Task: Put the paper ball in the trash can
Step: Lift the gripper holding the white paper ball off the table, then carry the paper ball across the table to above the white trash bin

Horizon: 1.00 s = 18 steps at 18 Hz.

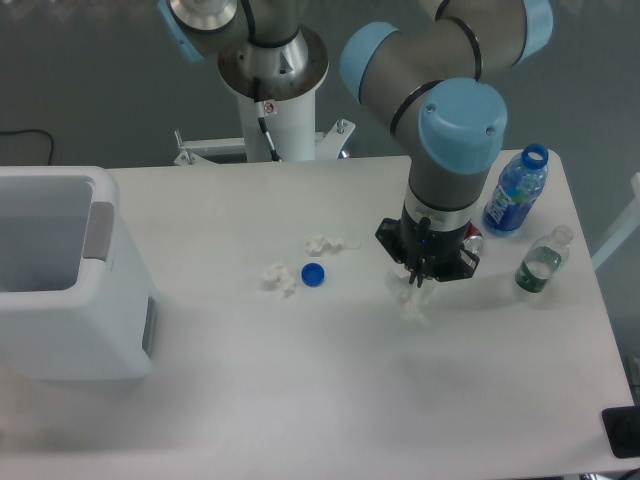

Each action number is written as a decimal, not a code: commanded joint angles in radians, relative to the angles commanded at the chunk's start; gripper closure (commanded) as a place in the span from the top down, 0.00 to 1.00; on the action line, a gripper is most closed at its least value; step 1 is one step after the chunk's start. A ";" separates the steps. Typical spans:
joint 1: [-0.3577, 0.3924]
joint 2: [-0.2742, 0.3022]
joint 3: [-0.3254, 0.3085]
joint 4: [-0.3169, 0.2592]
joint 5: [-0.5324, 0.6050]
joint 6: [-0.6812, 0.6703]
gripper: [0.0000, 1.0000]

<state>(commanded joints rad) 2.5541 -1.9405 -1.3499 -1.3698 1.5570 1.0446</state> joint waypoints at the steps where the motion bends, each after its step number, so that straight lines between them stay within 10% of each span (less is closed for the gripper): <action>1: 0.000 0.000 -0.002 -0.002 0.002 0.000 0.04; 18: -0.098 0.121 -0.012 -0.003 -0.103 -0.126 0.03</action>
<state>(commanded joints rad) 2.4561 -1.8194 -1.3621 -1.3729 1.4543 0.9191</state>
